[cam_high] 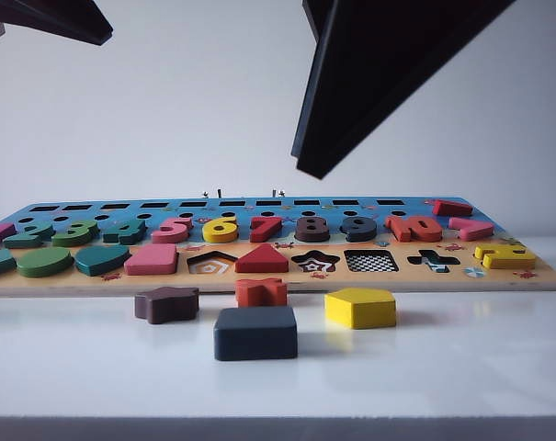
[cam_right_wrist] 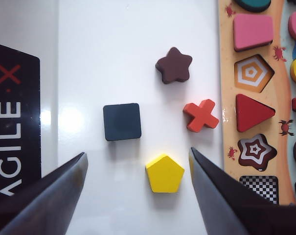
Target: Insert the cube into the slot.
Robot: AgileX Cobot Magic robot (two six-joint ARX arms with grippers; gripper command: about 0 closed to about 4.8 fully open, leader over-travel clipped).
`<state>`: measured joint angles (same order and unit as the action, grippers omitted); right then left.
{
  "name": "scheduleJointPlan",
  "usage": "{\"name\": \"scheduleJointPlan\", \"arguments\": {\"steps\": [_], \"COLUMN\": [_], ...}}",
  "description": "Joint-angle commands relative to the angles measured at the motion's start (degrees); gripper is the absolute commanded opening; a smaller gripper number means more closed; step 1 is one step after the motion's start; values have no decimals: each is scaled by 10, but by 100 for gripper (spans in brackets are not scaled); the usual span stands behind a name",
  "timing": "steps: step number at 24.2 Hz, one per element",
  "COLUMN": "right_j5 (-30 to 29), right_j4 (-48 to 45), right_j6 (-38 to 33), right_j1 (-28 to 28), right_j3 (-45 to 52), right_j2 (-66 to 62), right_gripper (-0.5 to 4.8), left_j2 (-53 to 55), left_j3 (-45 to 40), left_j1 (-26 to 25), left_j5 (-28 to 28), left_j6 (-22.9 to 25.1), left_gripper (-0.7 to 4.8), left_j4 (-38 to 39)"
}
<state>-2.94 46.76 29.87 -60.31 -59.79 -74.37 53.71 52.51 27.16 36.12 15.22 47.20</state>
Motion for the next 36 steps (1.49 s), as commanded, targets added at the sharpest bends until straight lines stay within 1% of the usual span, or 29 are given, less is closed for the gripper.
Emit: {"name": "scheduleJointPlan", "arguments": {"steps": [1,6,10,12,28,33,36], "right_j5": [0,-47,-49,-62,-60,-60,-60], "right_j4": [-7,-22,-33,-34,-40,-50,-54], "right_j6": [1,-3,-11,-18,-31,-31,-31], "right_j1": [0,0,0,0,0,0,1], "right_j3": [-2,-2,-2,-2,-2,-2,-2], "right_j2": [-22,-50,-61,-70,-131,-131,-132], "right_gripper": [373,372,367,364,339,308,300], "left_j2": [0,0,0,0,0,0,0], "left_j3": [3,3,3,3,2,2,2], "left_j1": [0,-1,-1,-1,-1,-1,-1], "left_j5": [9,9,9,9,9,9,9], "left_j6": [2,2,2,2,2,2,2], "left_gripper": [17,17,17,17,17,17,17], "left_j4": [-6,-8,-15,-17,-28,-28,-28]}}
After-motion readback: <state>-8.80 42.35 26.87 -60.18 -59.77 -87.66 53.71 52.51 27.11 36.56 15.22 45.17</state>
